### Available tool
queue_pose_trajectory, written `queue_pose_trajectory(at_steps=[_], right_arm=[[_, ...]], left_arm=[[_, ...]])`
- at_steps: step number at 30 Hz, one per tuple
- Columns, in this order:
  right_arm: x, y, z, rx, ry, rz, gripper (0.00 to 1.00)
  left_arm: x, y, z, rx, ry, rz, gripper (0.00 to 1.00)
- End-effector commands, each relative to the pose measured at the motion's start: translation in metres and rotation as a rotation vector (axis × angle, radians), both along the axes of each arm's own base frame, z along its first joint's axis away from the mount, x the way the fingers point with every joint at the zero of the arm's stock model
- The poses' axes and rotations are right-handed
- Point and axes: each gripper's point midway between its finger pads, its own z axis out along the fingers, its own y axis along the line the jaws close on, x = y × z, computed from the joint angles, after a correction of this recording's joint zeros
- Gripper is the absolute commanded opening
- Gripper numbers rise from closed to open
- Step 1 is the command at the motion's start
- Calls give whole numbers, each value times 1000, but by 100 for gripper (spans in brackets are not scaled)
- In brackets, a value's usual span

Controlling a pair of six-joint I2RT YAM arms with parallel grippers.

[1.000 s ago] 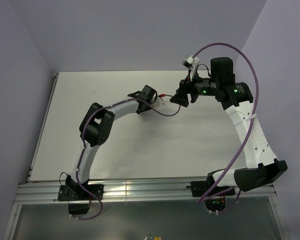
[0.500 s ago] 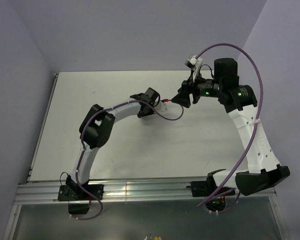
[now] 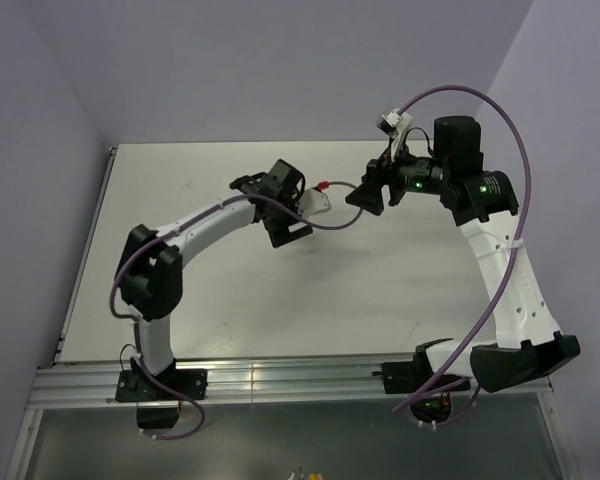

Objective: Insert the pens into the pen caps

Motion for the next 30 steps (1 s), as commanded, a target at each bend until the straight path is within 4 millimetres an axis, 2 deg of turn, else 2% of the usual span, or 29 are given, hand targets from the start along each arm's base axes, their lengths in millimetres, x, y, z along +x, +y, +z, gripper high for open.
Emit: queue_pose_trajectory(at_steps=[1,2,3,4,5,6,7,9,11,12,13,14,15,16,18,19,21,22,24,27,30], right_arm=[[2,-8,19,36,-44,-35,77],[3,-10,18,41,-31,-46,79],[5,-13,16,42,-25,-55,82],[8,-16,10,39,-7,-67,82],[12,-22,6,38,6,-89,84],[15,-25,2,35,19,-102,84],[19,-29,-9,29,49,-119,86],[25,-39,-22,13,73,-163,86],[33,-52,-46,-19,118,-214,88],[36,-57,-57,-33,141,-233,89],[39,-62,-81,-55,197,-251,89],[42,-66,-92,-68,214,-257,90],[45,-72,-104,-71,242,-274,90],[47,-84,-127,-70,308,-307,91],[52,-102,-144,-70,330,-363,91],[50,-107,-159,-78,355,-383,92],[56,-122,-172,-127,327,-454,94],[52,-126,-185,-146,343,-480,95],[55,-136,-196,-175,345,-531,96],[51,-139,-212,-189,370,-552,97],[50,-139,-217,-193,375,-555,98]], left_arm=[[-25,-8,69,-241,18,50,100],[-28,-8,80,-287,21,60,100],[-27,1,105,-369,8,80,99],[-31,-3,122,-485,52,89,99],[-29,3,136,-555,62,111,100],[-24,15,156,-619,42,155,100],[-7,41,162,-686,56,321,99],[17,78,176,-691,-12,485,99],[14,94,167,-655,20,513,99],[11,99,173,-690,23,512,99],[11,119,156,-699,53,561,100],[15,126,156,-742,38,556,99],[13,148,142,-740,42,618,99],[13,157,136,-743,39,646,100],[13,179,118,-722,27,719,99],[12,186,111,-716,22,745,99],[10,201,92,-696,13,798,100],[8,205,84,-683,13,805,99],[2,210,68,-667,36,813,99],[0,213,58,-682,45,844,99],[2,218,55,-682,21,874,100]])
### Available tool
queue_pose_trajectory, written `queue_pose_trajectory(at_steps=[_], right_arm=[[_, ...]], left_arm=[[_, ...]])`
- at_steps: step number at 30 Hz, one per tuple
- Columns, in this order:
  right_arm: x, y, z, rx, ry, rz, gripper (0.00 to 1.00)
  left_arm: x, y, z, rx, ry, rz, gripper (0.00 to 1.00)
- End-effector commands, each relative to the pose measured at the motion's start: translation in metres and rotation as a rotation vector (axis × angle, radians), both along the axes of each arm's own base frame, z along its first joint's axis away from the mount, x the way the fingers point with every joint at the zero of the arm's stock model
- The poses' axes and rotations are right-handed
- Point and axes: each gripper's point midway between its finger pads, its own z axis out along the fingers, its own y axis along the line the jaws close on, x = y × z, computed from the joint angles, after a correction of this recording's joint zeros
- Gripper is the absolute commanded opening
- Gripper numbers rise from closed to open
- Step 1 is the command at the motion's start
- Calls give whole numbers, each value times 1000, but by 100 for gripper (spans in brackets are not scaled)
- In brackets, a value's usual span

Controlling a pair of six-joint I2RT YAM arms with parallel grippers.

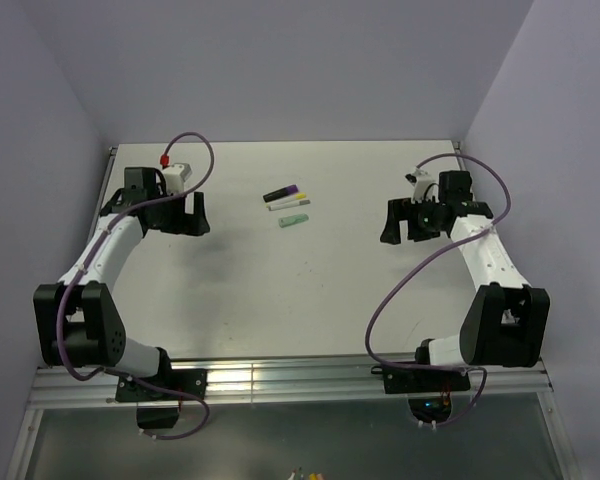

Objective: Insert the pens into the pen caps

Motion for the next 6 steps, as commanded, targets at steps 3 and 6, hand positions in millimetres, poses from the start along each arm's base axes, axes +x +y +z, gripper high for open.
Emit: queue_pose_trajectory(at_steps=[3,6], right_arm=[[13,-6,14,-35,-110,-28,98],[19,-4,21,-20,-126,-13,100]], left_arm=[[15,1,29,-22,-133,30,99],[23,2,42,-26,-176,54,100]])
